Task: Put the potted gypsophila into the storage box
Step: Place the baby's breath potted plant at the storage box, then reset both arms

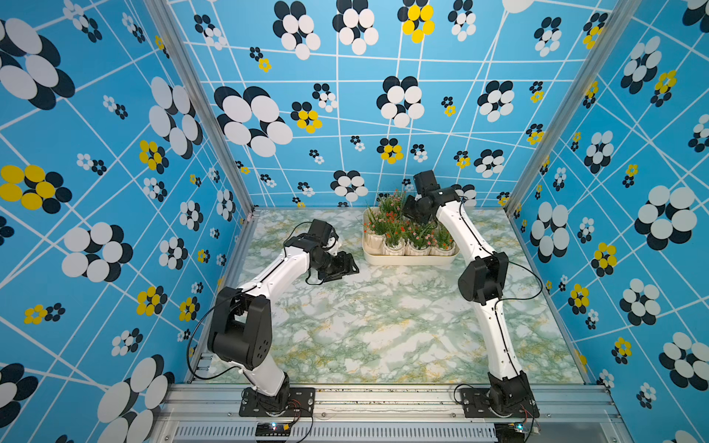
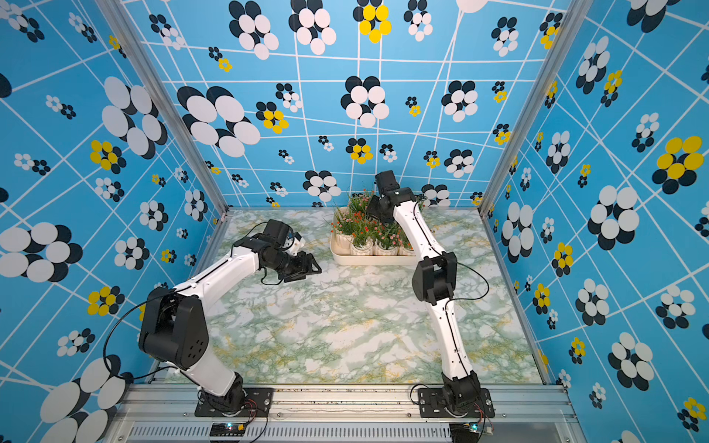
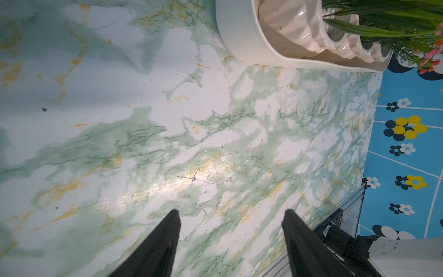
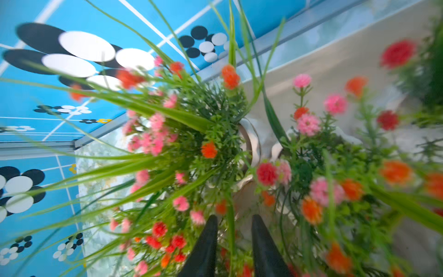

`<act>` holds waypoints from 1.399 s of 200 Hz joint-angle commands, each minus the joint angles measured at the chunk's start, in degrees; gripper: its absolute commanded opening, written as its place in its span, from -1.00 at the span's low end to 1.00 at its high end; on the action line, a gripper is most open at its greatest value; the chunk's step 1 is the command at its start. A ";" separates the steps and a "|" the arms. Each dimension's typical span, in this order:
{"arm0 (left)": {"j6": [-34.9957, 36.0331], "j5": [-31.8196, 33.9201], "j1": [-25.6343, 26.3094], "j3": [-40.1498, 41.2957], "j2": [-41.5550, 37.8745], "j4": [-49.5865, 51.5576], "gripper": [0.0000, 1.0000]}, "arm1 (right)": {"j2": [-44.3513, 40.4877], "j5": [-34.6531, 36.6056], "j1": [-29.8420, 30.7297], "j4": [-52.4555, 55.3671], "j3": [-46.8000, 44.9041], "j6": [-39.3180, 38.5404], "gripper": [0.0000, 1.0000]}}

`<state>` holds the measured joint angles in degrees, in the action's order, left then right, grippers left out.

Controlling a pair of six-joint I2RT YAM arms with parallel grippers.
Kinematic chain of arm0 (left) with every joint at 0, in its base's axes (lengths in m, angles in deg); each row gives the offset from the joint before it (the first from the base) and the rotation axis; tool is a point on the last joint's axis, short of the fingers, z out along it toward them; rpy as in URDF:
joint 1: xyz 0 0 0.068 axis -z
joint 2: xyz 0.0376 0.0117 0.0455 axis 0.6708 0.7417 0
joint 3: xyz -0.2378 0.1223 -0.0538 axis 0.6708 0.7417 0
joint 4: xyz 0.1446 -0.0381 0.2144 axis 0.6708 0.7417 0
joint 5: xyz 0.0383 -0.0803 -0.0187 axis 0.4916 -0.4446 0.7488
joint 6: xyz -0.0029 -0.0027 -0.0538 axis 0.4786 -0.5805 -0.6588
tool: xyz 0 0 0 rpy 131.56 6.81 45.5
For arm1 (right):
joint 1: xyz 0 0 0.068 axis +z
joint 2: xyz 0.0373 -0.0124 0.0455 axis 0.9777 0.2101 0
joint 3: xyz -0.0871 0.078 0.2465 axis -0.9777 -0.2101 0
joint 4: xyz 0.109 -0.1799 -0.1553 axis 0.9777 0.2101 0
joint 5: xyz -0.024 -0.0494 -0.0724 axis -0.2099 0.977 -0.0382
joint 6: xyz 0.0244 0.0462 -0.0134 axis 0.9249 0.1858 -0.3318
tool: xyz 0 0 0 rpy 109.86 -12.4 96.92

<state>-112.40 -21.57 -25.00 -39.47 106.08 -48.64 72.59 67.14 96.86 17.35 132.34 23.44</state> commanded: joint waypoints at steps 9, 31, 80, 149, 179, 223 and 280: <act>0.78 0.98 -1.00 -1.66 -3.44 2.79 0.42 | -8.23 2.23 -1.07 2.64 -0.20 -2.84 -0.37; 1.14 2.05 -1.69 -2.46 -5.95 4.17 0.42 | -12.23 3.54 -1.82 5.20 -0.94 -5.35 -0.19; 2.77 5.37 -5.24 -2.92 -14.03 7.41 0.56 | -26.02 7.25 -3.93 7.53 -12.94 -11.12 0.98; 6.40 12.60 -19.18 4.86 -28.66 3.90 0.99 | -61.23 14.95 -11.83 -13.42 -63.83 -15.64 0.98; 11.16 16.83 -21.98 10.00 -31.50 -0.72 0.99 | -71.33 19.70 -15.04 -17.77 -79.22 -18.07 0.99; 16.69 19.67 -22.01 27.77 -40.48 -25.63 0.99 | -79.34 28.15 -15.05 -24.48 -93.53 -20.07 0.99; 15.65 21.57 -22.66 50.47 -43.35 -61.88 0.99 | -90.95 25.62 -15.04 -67.15 -122.11 -33.22 0.99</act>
<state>-97.80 -1.55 -46.79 6.74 61.51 -91.15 -14.51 93.42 81.82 -23.46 20.85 -1.76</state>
